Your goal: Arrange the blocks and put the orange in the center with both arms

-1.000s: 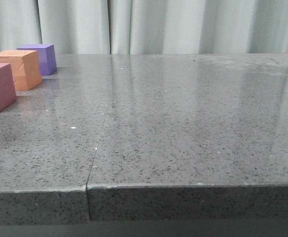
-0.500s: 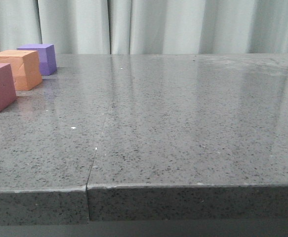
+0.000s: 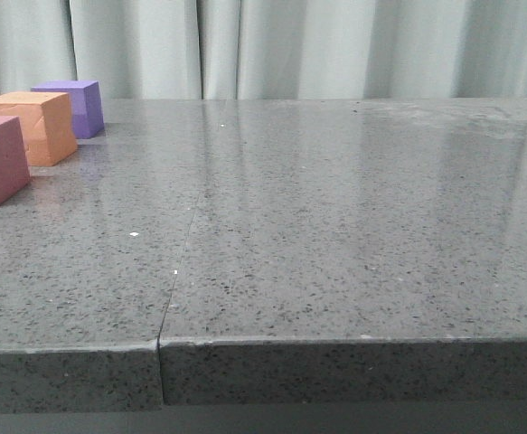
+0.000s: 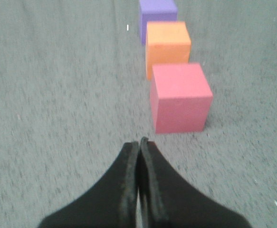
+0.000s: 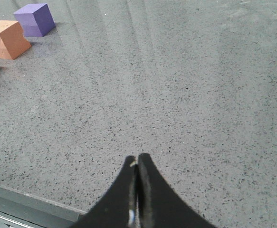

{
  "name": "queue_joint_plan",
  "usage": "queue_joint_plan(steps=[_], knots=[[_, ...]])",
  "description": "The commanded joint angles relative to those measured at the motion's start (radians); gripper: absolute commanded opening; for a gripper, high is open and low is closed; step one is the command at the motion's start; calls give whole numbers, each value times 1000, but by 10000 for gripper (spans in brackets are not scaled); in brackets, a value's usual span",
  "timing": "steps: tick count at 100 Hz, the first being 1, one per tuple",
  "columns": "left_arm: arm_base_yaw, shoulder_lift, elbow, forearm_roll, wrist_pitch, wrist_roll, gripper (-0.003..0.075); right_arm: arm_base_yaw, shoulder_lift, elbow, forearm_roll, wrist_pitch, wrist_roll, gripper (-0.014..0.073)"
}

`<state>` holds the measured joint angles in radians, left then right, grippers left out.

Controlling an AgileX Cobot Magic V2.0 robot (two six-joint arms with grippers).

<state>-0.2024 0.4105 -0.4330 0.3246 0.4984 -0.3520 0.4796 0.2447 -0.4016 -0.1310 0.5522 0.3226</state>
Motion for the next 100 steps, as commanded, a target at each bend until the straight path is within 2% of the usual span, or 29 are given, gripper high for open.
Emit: queue_joint_plan(steps=[1,14,28,59,80,88,100], knots=[[43,-24,11,-55,-181,95,-20,-2,7,-26,-13,-78,-10,-69],[135,-74,87,-162,-296,250,-20,-2,7,-26,-13,-78,-10,-69],[181,-152,171,-213,-366,248,-20,-2,7,-26,-13,-78,-10,-69],[193,-351,326,-271,-390,244,-20,-2,7,-26,-13,-78,-10,-69],[193,-448,432,-294,-457,244,-20,-2,7,-26,-13,-78,-10,-69],[196,-445,475,-310,-523,244,-20,-2,7,-26,-13,-78,-10,-69],[198,-445,473,-311,-498,244,-20,-2,7,-26,-13,-80,-10,-69]])
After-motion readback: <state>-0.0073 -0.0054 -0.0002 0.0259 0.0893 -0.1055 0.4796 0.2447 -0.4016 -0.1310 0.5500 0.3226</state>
